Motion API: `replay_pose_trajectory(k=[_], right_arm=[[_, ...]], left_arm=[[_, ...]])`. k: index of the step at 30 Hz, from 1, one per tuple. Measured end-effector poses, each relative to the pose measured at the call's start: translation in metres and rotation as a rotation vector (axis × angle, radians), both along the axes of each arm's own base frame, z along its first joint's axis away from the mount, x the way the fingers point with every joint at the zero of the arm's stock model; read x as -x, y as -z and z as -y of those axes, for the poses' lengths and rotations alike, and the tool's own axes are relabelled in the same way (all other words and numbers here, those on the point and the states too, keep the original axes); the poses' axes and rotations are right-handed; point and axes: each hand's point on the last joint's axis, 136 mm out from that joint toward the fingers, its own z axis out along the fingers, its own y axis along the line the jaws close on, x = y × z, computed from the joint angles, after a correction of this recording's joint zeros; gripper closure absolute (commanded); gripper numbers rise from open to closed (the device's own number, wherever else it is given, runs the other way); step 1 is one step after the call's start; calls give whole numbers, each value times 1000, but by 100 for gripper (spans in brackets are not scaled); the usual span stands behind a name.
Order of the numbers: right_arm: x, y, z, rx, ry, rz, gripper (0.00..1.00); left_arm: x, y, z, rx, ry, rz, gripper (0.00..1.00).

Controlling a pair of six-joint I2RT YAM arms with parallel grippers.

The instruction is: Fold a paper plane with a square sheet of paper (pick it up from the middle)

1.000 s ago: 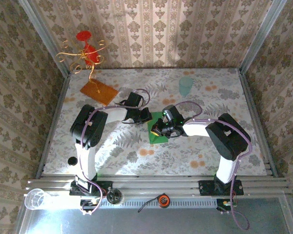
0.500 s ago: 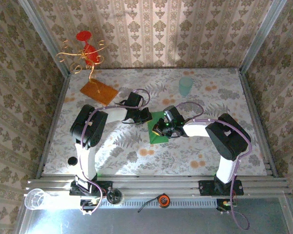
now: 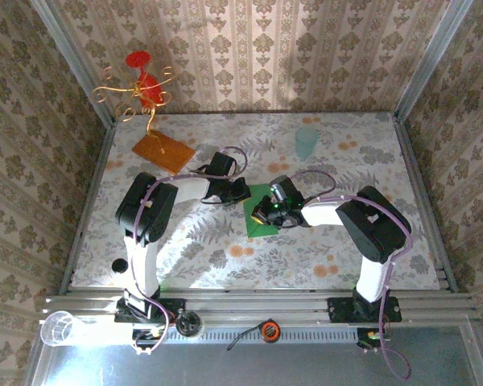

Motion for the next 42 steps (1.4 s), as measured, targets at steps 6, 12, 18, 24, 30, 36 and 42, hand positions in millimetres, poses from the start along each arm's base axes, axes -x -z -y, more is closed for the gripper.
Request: replay_pose_trajectory(k=[6, 12, 18, 24, 30, 36, 42], right_arm=[[1, 1, 1, 3, 3, -2, 95], [2, 5, 4, 7, 17, -4, 95], [-1, 4, 4, -6, 33, 7, 95], [-2, 3, 3, -16, 36, 16, 95], [-3, 1, 2, -23, 37, 23, 95], [-3, 2, 2, -22, 37, 22, 95], [-3, 5, 3, -17, 38, 15, 94]], left_arm=[[0, 0, 0, 0, 0, 0, 90], [0, 0, 0, 0, 0, 0, 90], [0, 0, 0, 0, 0, 0, 90], [0, 0, 0, 0, 0, 0, 90], [0, 0, 0, 0, 0, 0, 90], [0, 0, 0, 0, 0, 0, 90], [0, 0, 0, 0, 0, 0, 90]])
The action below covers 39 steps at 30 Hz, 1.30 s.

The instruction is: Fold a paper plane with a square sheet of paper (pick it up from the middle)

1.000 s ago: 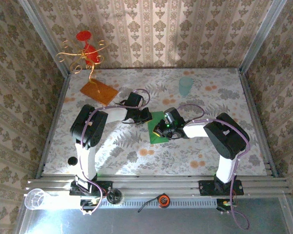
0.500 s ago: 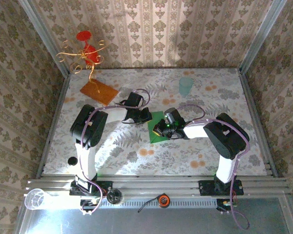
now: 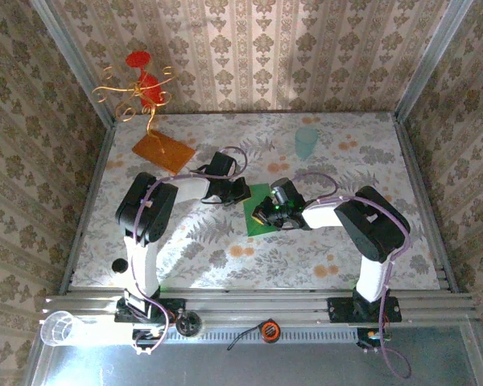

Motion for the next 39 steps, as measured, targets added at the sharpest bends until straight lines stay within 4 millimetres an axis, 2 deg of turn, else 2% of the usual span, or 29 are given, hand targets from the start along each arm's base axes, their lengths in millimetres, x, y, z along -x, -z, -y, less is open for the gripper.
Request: replay_pose_trajectory(k=[15, 23, 27, 32, 35, 39], right_arm=[[1, 1, -1, -1, -17, -2, 91], [0, 0, -2, 15, -25, -13, 84], [-1, -1, -3, 14, -32, -12, 79], [-1, -2, -4, 12, -36, -12, 69], [-5, -6, -6, 7, -38, 3, 65], [-6, -8, -7, 4, -41, 6, 64]], left_arm=[[0, 0, 0, 0, 0, 0, 90], [0, -6, -1, -7, 11, 8, 80], [-1, -16, -17, -34, -22, 3, 79], [-12, -42, -36, -36, -79, 58, 78], [-2, -46, -50, -54, -101, 70, 78], [11, -42, -58, -62, -106, 61, 77]])
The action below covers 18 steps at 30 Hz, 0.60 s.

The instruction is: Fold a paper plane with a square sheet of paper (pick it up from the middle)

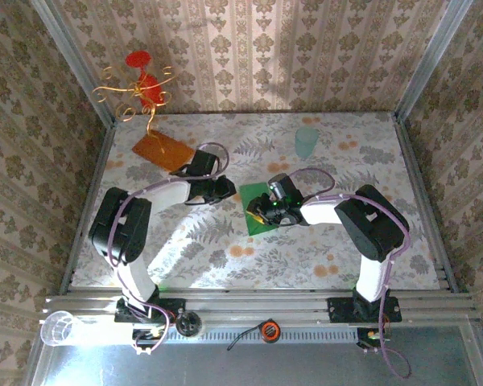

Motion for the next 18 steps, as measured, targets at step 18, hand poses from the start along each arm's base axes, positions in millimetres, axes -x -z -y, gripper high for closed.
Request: replay_pose_trajectory(k=[18], right_arm=[[0, 0, 1, 11, -13, 12, 66]], left_arm=[[33, 19, 14, 3, 38, -40, 86]])
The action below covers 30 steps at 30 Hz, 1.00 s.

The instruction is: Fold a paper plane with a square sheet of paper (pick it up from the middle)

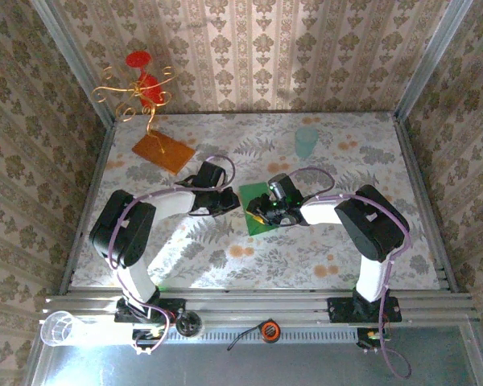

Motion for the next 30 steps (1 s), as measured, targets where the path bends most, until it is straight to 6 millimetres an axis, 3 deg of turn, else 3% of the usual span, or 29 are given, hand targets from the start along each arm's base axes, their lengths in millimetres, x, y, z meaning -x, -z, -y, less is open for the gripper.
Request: replay_pose_trajectory(k=[8, 13, 19, 30], right_arm=[[3, 5, 4, 19, 0, -9, 79], [4, 7, 5, 24, 1, -14, 82], [3, 4, 3, 18, -5, 0, 68], [2, -1, 2, 9, -11, 12, 60]], left_arm=[[4, -1, 8, 20, 9, 1, 92], [7, -5, 18, 44, 27, 12, 93], [11, -6, 24, 53, 44, 13, 93], [5, -10, 18, 29, 15, 44, 93]])
